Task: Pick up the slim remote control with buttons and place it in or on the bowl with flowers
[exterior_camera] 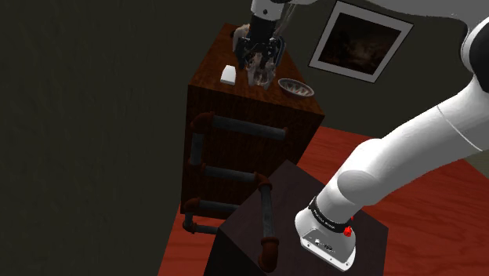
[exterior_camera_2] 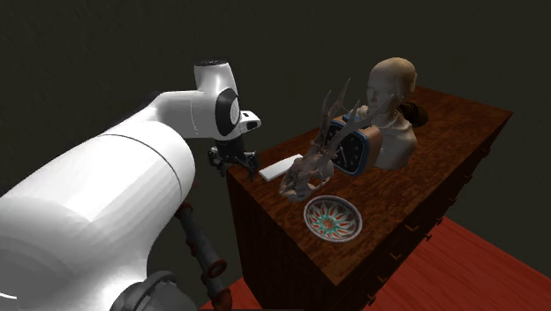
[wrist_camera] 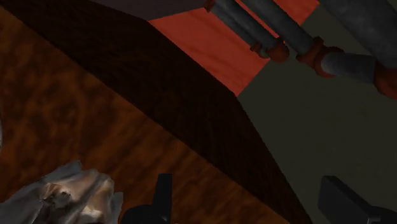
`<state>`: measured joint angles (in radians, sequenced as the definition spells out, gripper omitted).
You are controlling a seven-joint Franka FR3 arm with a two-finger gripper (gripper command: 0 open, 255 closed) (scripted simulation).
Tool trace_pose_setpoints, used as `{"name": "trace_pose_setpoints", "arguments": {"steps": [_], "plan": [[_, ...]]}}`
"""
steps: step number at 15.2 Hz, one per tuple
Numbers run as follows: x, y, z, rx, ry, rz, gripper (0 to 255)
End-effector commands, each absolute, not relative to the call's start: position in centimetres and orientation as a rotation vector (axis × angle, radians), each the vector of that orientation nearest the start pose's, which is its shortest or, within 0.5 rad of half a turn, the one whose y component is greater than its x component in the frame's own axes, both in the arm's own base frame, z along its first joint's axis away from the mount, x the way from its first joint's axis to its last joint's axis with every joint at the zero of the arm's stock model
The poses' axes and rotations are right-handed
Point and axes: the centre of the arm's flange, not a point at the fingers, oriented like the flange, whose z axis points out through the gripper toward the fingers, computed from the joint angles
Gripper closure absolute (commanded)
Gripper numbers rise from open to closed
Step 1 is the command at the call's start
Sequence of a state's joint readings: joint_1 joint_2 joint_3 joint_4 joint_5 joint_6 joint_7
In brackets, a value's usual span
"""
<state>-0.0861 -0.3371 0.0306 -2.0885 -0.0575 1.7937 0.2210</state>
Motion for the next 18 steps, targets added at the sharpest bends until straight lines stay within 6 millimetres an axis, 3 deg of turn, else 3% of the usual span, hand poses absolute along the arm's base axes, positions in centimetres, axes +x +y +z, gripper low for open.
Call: {"name": "trace_pose_setpoints", "arguments": {"steps": [1, 9, 18], "plan": [[48.2, -3.9, 55.9, -3.155, 0.526, -0.067, 0], [57.4, -9.0, 52.9, -3.046, 0.900, -0.032, 0], [66.0, -17.1, 49.1, -2.871, 1.298, 0.008, 0]]}}
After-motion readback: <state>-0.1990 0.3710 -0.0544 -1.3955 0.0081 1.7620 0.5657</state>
